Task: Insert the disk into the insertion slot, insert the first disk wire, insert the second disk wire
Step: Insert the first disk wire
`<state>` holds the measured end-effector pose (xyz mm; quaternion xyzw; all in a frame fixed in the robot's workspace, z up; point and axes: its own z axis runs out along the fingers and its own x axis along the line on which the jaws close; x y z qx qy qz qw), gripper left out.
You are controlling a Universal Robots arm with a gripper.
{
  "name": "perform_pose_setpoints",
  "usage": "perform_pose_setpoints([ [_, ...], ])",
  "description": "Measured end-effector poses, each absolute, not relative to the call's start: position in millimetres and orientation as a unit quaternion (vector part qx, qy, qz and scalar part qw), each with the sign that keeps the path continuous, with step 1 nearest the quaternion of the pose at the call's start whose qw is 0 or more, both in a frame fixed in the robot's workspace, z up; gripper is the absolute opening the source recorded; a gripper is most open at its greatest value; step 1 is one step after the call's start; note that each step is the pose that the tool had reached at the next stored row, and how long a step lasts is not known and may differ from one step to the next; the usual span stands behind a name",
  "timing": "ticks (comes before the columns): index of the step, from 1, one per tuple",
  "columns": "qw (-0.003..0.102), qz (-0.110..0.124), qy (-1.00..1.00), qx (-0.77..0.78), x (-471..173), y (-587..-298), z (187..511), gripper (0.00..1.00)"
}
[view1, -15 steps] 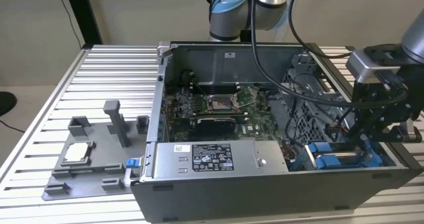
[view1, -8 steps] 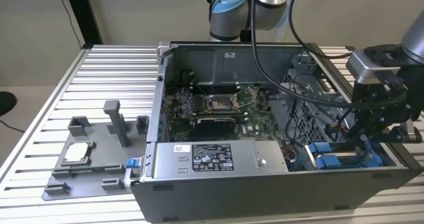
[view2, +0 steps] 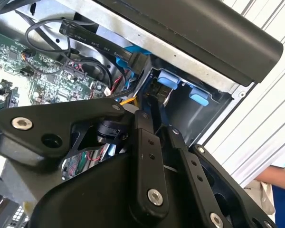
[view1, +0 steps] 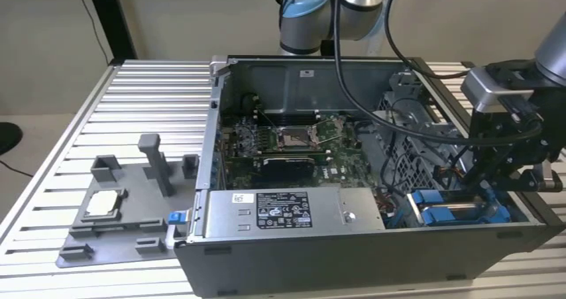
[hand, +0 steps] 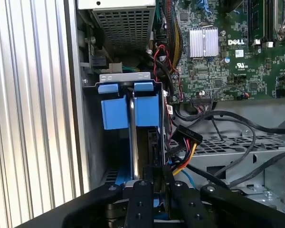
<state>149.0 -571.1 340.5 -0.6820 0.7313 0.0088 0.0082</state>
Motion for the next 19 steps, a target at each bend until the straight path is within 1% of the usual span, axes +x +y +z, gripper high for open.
perform_pose_setpoints([
  [14, 0.010, 0.008, 0.728, -0.686, 148.9, -569.0, 339.2, 0.00],
  [19, 0.010, 0.006, 0.727, -0.686, 148.8, -569.0, 332.9, 0.00],
])
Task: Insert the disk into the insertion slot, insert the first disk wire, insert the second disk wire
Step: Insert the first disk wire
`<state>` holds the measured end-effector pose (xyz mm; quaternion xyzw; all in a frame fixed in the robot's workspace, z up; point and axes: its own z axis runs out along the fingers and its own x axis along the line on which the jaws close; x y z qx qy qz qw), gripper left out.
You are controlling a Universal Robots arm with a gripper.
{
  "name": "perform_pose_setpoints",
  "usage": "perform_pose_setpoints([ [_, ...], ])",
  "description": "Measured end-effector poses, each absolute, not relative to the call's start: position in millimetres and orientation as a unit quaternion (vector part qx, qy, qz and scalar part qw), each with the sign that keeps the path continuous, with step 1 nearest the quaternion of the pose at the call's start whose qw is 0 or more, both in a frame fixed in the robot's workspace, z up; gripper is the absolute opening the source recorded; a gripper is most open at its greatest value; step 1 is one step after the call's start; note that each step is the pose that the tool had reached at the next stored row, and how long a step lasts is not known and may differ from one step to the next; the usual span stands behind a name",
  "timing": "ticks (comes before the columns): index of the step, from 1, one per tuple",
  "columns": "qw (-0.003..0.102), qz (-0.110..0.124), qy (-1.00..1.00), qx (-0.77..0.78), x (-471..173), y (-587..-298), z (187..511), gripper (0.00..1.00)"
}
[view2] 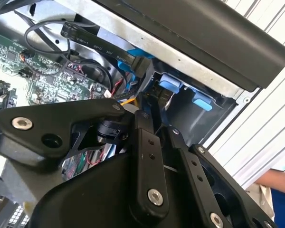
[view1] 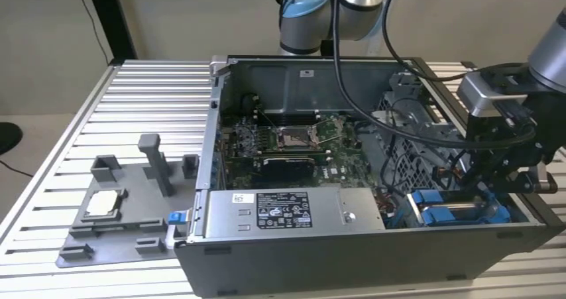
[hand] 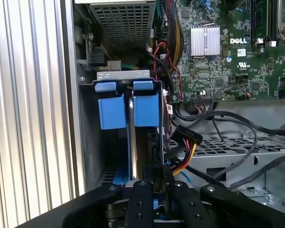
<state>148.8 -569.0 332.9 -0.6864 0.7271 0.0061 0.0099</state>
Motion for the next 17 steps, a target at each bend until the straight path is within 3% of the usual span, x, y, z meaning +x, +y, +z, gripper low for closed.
perform_pose_setpoints([
  [9, 0.011, 0.007, 0.727, -0.686, 149, -569, 331, 0.00],
  [10, 0.011, 0.007, 0.727, -0.686, 149, -569, 331, 1.00],
  [17, 0.007, 0.011, 0.730, -0.684, 149, -569, 350, 1.00],
])
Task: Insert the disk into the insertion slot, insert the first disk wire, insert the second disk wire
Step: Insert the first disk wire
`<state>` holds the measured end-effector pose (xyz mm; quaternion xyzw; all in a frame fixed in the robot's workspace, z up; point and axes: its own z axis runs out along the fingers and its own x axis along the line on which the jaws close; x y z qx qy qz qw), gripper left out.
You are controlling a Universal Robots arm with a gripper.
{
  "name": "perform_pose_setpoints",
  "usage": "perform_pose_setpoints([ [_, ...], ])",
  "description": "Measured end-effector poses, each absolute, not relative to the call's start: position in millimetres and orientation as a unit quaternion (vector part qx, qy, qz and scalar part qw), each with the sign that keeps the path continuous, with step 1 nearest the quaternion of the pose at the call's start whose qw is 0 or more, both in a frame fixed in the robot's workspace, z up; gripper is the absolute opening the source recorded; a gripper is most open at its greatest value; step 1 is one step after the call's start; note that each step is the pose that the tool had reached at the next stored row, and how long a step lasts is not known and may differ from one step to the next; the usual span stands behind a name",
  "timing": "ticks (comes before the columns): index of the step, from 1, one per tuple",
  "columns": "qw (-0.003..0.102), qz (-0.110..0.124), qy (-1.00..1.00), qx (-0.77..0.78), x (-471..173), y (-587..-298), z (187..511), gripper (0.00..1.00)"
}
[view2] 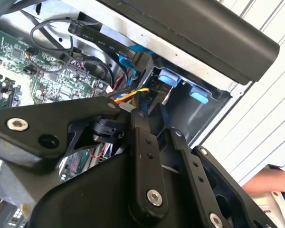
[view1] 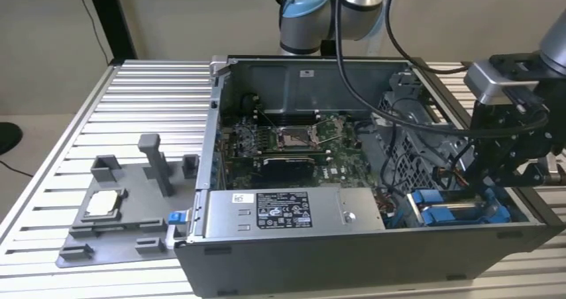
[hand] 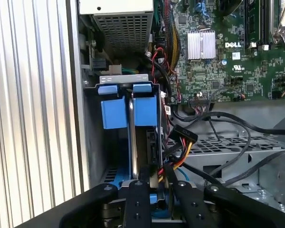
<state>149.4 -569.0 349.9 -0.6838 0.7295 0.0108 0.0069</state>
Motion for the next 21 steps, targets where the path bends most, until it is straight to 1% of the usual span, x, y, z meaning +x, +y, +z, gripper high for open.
perform_pose_setpoints([
  [5, 0.013, 0.017, 0.729, -0.684, 153, -568, 351, 1.00],
  [9, 0.012, 0.019, 0.729, -0.684, 155, -568, 360, 1.00],
  [21, 0.011, 0.020, 0.730, -0.684, 168, -567, 360, 1.00],
])
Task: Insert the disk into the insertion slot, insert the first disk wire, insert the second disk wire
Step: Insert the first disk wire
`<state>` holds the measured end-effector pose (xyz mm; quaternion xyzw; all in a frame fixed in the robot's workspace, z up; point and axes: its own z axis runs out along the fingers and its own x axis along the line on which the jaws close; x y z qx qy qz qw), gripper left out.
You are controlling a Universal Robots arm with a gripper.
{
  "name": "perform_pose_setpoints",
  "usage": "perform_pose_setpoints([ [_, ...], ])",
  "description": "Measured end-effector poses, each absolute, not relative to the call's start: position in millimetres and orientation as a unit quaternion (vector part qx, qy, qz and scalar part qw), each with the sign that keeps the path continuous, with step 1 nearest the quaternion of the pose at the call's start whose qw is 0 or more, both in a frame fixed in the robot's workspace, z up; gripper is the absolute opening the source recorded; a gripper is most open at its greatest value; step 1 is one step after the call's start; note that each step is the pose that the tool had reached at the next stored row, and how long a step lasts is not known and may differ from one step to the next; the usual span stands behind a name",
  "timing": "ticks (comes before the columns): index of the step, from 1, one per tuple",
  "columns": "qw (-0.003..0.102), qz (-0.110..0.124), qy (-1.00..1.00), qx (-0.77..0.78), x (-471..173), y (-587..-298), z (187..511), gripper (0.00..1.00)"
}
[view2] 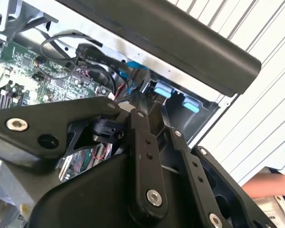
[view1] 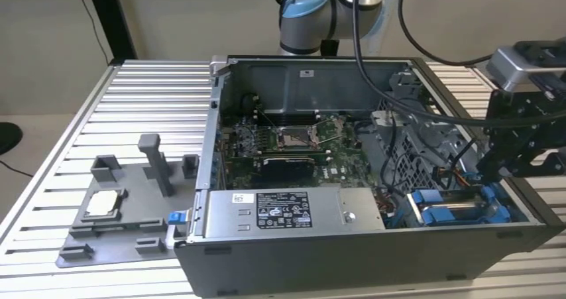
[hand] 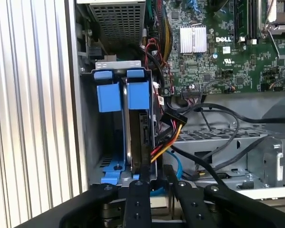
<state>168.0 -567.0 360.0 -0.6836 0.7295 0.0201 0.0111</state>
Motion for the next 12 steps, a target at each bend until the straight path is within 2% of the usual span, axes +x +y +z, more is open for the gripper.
perform_pose_setpoints([
  [2, 0.013, 0.022, 0.730, -0.683, 169.3, -566.7, 359.9, 1.00],
  [6, 0.024, 0.034, 0.731, -0.682, 169.5, -566.5, 359.9, 1.00],
  [12, 0.025, 0.034, 0.737, -0.675, 175.7, -565.4, 359.5, 1.00],
])
